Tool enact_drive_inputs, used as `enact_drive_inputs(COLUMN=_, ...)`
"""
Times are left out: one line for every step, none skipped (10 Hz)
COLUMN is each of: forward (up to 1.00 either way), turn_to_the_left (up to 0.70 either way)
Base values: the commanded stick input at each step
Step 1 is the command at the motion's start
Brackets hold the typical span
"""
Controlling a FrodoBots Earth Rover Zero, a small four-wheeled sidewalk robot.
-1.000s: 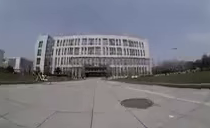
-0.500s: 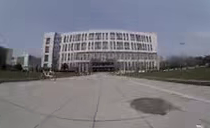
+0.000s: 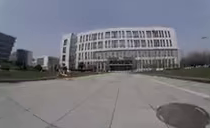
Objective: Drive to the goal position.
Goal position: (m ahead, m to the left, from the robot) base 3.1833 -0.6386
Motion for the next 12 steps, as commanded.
enact_drive_inputs(forward=0.85, turn_to_the_left=0.00)
enact_drive_inputs(forward=0.85, turn_to_the_left=0.00)
enact_drive_inputs(forward=0.85, turn_to_the_left=0.00)
enact_drive_inputs(forward=0.85, turn_to_the_left=0.00)
enact_drive_inputs(forward=0.85, turn_to_the_left=0.00)
enact_drive_inputs(forward=0.85, turn_to_the_left=0.00)
enact_drive_inputs(forward=0.85, turn_to_the_left=0.00)
enact_drive_inputs(forward=0.85, turn_to_the_left=0.00)
enact_drive_inputs(forward=0.85, turn_to_the_left=0.00)
enact_drive_inputs(forward=0.85, turn_to_the_left=0.00)
enact_drive_inputs(forward=0.85, turn_to_the_left=0.00)
enact_drive_inputs(forward=0.85, turn_to_the_left=0.00)
